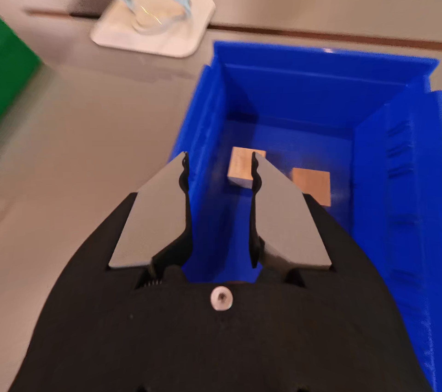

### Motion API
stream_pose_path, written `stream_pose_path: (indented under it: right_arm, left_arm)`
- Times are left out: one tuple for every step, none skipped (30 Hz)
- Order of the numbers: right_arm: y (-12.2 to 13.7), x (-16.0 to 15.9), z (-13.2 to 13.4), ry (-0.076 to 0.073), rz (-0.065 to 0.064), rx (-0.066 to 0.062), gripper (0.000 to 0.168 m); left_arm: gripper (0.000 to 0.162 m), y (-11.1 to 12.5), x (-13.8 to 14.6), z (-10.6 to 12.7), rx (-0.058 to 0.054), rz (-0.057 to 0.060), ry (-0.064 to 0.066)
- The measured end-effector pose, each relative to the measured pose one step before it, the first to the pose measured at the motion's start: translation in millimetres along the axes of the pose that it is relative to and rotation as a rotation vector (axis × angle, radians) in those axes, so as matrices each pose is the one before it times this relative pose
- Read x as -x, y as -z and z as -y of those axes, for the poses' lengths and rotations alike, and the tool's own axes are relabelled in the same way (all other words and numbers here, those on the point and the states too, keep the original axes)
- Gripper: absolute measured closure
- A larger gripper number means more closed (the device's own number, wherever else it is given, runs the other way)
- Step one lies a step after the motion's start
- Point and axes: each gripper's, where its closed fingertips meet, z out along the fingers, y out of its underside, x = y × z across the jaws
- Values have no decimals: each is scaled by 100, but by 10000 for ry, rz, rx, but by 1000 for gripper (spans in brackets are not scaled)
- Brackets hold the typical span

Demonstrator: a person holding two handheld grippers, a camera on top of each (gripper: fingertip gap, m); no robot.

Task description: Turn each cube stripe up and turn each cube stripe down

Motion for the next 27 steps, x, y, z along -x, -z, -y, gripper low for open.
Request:
stream_pose_path:
  right_arm:
    - [1536, 1113, 654, -107, 430, -564, 119]
    - [1617, 1293, 657, -76, 468, -563, 119]
    - [1660, 1418, 710, -63, 463, -580, 119]
    - [1638, 1611, 776, 3, 517, -588, 119]
    - [1495, 1707, 809, 35, 519, -572, 119]
    - [1266, 1783, 734, 70, 520, -511, 120]
    - [1015, 1737, 588, 139, 482, -411, 122]
    - [766, 1595, 388, 179, 414, -282, 122]
    - [585, 1371, 221, 190, 334, -212, 123]
    - [441, 1100, 115, 150, 247, -179, 124]
    - [330, 911, 25, 87, 215, -155, 124]
    - [262, 781, -124, 11, 236, -113, 124]
    - [192, 646, -254, -29, 242, -90, 124]
    - [41, 396, -194, -25, 188, -108, 126]
    - [-125, 156, -168, -31, 128, 37, 127]
    - [-161, -20, -459, -15, 68, 296, 126]
    - [-53, -182, -573, -16, -38, 340, 125]
    - [73, -235, -306, 15, -100, 115, 124]
    - [150, -176, 46, 16, -66, -116, 125]
    - [159, -32, 177, -21, 34, -125, 125]
    - [136, 71, 102, -46, 110, -15, 125]
    - [136, 60, 117, -58, 93, -18, 125]
    - [146, 35, 176, -47, 51, -92, 125]
    - [133, 50, 177, -19, 37, -99, 125]
    - [78, 62, 79, 7, 26, -38, 125]
    - [36, 58, -35, 33, 10, 36, 125]
    - [17, 58, -69, 44, -4, 50, 125]
  left_arm:
    - [102, 27, 1158, -245, 77, 280, 136]
    - [103, -10, 1257, -154, 60, 274, 160]
    - [103, -101, 1384, -129, 133, 293, 131]
    - [102, -233, 1480, -110, 235, 313, 65]
    - [101, -351, 1508, -83, 315, 314, 3]
    - [99, -494, 1404, -97, 391, 254, -29]
    - [96, -646, 1215, -172, 468, 156, -31]
    - [93, -778, 1064, -238, 511, 107, -37]
    - [92, -888, 950, -332, 532, 99, -59]
    - [92, -1018, 922, -484, 579, 135, -100]
    - [91, -1141, 925, -660, 639, 208, -83]
    - [91, -1257, 777, -858, 702, 165, -25]
    - [88, -1323, 570, -959, 752, 82, 42]
    - [88, -1315, 508, -937, 742, 57, 148]
    - [88, -1238, 447, -781, 655, 20, 238]
    - [87, -1106, 367, -571, 526, -21, 300]
    - [87, -965, 233, -351, 405, -66, 307]
    - [87, -817, 145, -201, 319, -70, 258]
    - [87, -699, 111, -77, 236, -26, 178]
    - [86, -619, 96, -38, 180, 37, 88]
    - [87, -641, 239, -138, 209, 153, 19]
    - [88, -706, 273, -252, 262, 177, 34]
    - [92, -530, -182, -7, 131, -210, 219]
    - [104, -424, -299, -27, 135, -314, 207]
    - [118, -294, -118, -56, 115, -164, 22]
    - [118, -80, -96, 53, 6, -71, -215]
    - [118, 84, -251, 109, -78, -70, -297]
